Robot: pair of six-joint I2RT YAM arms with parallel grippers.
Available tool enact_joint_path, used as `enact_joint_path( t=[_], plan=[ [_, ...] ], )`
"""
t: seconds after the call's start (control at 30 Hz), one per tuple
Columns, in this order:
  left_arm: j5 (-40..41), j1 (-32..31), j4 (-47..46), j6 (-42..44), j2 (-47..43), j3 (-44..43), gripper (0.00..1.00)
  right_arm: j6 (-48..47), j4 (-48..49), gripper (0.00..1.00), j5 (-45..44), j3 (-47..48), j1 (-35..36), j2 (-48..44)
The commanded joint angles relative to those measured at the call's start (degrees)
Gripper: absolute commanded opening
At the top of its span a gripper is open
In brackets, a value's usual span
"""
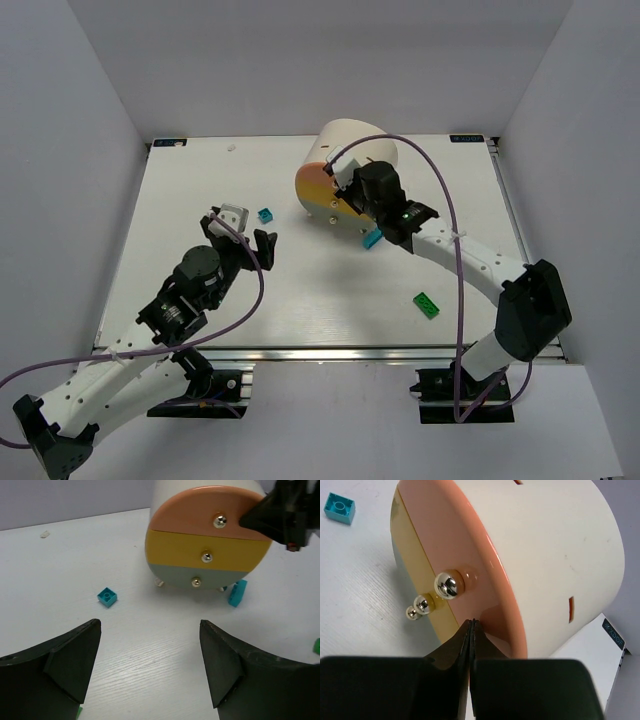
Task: Sort the legos into containers by color
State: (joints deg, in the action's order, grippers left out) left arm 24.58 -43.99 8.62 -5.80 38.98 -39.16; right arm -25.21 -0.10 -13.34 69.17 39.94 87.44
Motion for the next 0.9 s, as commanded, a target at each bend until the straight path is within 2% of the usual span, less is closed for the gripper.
enact_joint_path(
  t=[0.0,0.03,0.07,0.1,0.13,0.17,0.2,0.23,0.27,0.33,0.37,0.4,0.43,0.47,0.5,0.53,0.67,0.8,0.87],
  plan=[
    [-8.29,0.13,-2.56,0.18,-0.31,0.39,0.88,0.51,2.56,0.00,-3.09,2.90,-0.30,1.15],
    [-9.80,0.13,-3.08,-0.08,-0.40,0.74,0.87,0.51,2.12,0.00,-2.74,2.90,-0.22,1.07],
    [-11.12,0.13,-4.30,-0.17,-0.22,0.92,0.82,0.60,1.34,0.00,0.65,2.90,-0.30,0.28],
    [-14.70,0.13,-4.84,-0.61,-0.05,1.62,0.75,0.17,-3.37,0.00,4.69,3.08,-0.48,-1.90],
    [-16.47,0.13,-5.54,-1.14,0.56,1.98,0.64,-0.36,-6.64,0.01,10.73,3.34,-0.74,-3.23],
    [-18.15,0.13,-6.76,-1.84,1.26,2.07,0.48,-1.15,-9.45,0.06,22.80,3.17,-0.74,-4.89],
    [-19.90,0.13,-7.39,-2.54,3.62,2.07,0.26,-1.94,-11.92,0.13,28.14,2.56,-0.83,-6.82],
    [-23.92,0.13,-8.00,-4.11,5.12,1.89,0.18,-2.21,-13.86,0.25,32.90,-0.23,-1.27,-11.54],
    [-26.66,0.13,-10.18,-5.09,6.97,1.54,0.14,-0.82,-12.83,0.50,37.38,-2.52,-1.36,-14.02],
    [-31.05,0.13,-12.13,-7.98,12.94,0.14,0.12,3.30,-9.33,0.73,39.00,-8.57,-2.93,-21.56],
    [-32.30,0.74,-14.05,-9.04,14.96,-0.39,0.12,4.89,-8.26,0.77,37.96,-10.35,-3.29,-23.61],
    [-33.44,0.74,-14.94,-10.18,19.51,-1.18,0.20,6.30,-7.64,0.77,37.00,-11.85,-5.29,-25.37],
    [-34.15,1.44,-15.91,-12.98,21.82,-1.79,0.29,7.45,-7.81,0.68,36.29,-12.91,-5.92,-27.56],
    [-35.46,2.06,-18.44,-14.22,24.10,-2.76,0.39,10.33,-9.29,0.54,34.72,-14.13,-6.36,-28.11],
    [-36.00,2.06,-19.77,-15.72,26.56,-3.38,0.48,11.75,-9.83,0.35,34.18,-14.93,-7.76,-28.63],
    [-36.70,2.67,-21.00,-18.43,31.20,-4.08,0.60,13.33,-10.18,0.00,33.39,-15.98,-9.25,-29.68],
    [-36.98,3.82,-29.52,-23.98,40.37,-7.24,0.71,19.31,-2.48,0.00,35.21,-25.81,-16.45,-34.52],
    [-32.59,4.44,-28.85,-24.70,47.66,-13.65,0.74,20.46,-4.11,0.00,38.82,-26.36,-21.13,-37.16],
    [-31.09,4.96,-26.48,-24.35,52.04,-16.81,0.74,20.29,-4.38,0.08,44.42,-26.71,-22.97,-37.87]
  ],
)
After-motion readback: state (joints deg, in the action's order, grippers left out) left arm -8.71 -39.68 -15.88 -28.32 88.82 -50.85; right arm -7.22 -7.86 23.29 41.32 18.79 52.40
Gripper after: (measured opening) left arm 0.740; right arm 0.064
